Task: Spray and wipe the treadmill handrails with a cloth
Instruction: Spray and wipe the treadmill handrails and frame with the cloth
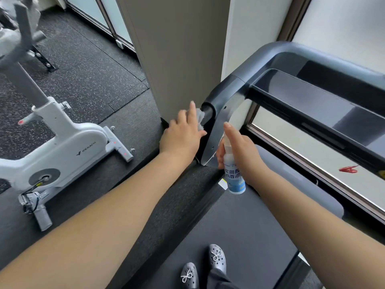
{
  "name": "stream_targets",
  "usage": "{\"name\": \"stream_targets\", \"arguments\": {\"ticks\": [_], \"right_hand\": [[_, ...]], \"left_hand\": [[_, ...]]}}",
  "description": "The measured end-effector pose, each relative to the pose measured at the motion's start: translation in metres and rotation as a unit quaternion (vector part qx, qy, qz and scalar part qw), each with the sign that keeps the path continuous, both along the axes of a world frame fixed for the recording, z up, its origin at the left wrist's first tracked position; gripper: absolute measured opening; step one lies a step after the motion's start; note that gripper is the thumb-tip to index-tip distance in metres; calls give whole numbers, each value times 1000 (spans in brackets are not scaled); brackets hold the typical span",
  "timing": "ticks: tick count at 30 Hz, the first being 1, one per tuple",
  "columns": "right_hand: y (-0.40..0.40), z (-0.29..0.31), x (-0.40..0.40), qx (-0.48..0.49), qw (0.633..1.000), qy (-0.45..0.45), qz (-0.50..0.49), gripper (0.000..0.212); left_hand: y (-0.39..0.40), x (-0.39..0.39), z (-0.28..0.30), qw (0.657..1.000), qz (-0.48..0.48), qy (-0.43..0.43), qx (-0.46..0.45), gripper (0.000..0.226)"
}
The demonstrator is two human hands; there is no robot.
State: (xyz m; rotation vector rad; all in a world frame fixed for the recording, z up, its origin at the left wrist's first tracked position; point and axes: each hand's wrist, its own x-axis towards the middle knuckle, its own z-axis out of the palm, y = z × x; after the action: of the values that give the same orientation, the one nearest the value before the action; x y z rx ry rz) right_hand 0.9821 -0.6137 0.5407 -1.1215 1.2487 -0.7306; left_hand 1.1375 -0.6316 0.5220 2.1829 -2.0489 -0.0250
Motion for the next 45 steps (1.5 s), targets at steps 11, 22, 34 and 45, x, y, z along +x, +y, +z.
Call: {"name": "stream_targets", "arguments": {"ticks": [11,22,34,45], "right_hand": [[3,-2,6,12,1000,9,0,66],[27,11,35,7,1000,21,19,67],[79,6,68,22,1000,-19,-4,64],[115,1,93,26,999,-24,-10,63]], "left_hand": [[-12,-7,-2,986,-101,-126,29,66],[74,56,8,991,-102,-64,61,54],[183,121,10,994,-70,-77,34,63],[262,162,-2,996,-33,-83,0,67]]}}
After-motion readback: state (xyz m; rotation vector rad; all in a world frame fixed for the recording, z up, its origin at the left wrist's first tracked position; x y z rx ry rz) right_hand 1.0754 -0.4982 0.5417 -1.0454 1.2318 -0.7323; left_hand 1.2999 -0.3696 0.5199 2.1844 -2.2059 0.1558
